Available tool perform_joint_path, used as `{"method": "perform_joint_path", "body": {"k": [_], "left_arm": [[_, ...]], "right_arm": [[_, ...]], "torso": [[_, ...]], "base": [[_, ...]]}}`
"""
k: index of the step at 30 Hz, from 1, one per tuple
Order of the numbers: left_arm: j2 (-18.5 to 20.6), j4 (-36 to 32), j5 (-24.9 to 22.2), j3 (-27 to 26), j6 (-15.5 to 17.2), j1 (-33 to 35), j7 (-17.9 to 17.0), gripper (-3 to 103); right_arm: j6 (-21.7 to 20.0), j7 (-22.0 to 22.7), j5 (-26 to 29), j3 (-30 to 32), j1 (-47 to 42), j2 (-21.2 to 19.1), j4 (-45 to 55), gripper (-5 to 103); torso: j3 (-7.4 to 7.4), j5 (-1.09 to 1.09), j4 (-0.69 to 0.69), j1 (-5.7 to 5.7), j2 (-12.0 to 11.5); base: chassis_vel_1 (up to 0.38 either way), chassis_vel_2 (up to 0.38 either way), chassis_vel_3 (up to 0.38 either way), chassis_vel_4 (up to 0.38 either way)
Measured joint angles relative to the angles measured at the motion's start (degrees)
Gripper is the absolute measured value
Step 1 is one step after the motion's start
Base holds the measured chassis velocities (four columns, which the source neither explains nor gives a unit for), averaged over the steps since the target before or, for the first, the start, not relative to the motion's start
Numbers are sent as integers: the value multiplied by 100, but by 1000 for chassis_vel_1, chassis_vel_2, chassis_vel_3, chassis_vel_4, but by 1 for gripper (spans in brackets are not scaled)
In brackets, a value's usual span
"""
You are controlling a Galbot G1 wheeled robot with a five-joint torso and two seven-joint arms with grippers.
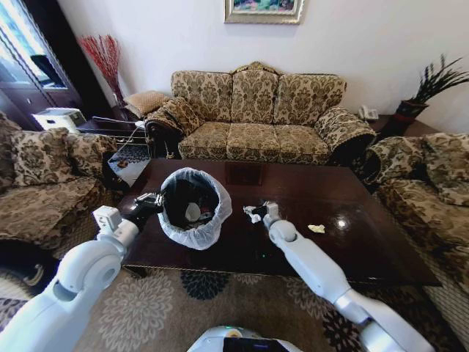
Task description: Move to the front of the table and place the trash on the table into the trash bin.
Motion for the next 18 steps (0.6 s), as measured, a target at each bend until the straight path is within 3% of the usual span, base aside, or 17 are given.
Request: {"method": "perform_joint_path", "body": {"k": [10, 16, 18], "left_arm": [[22, -18, 3, -8, -12, 26, 64, 2], [29, -6, 3, 20, -12, 15, 90, 2], [28, -3, 3, 29, -12, 12, 94, 2]], "right_arm": [[90, 63, -389, 332, -329, 182, -230, 102], [285, -103, -588, 592, -418, 399, -507, 82], [309, -110, -614, 613, -418, 448, -540, 82]], "torso": [[0, 0, -1, 0, 0], [0, 1, -1, 0, 0], [0, 1, 0, 0, 0]], "base": [[0, 0, 0, 0], [0, 0, 0, 0], [0, 0, 0, 0]]}}
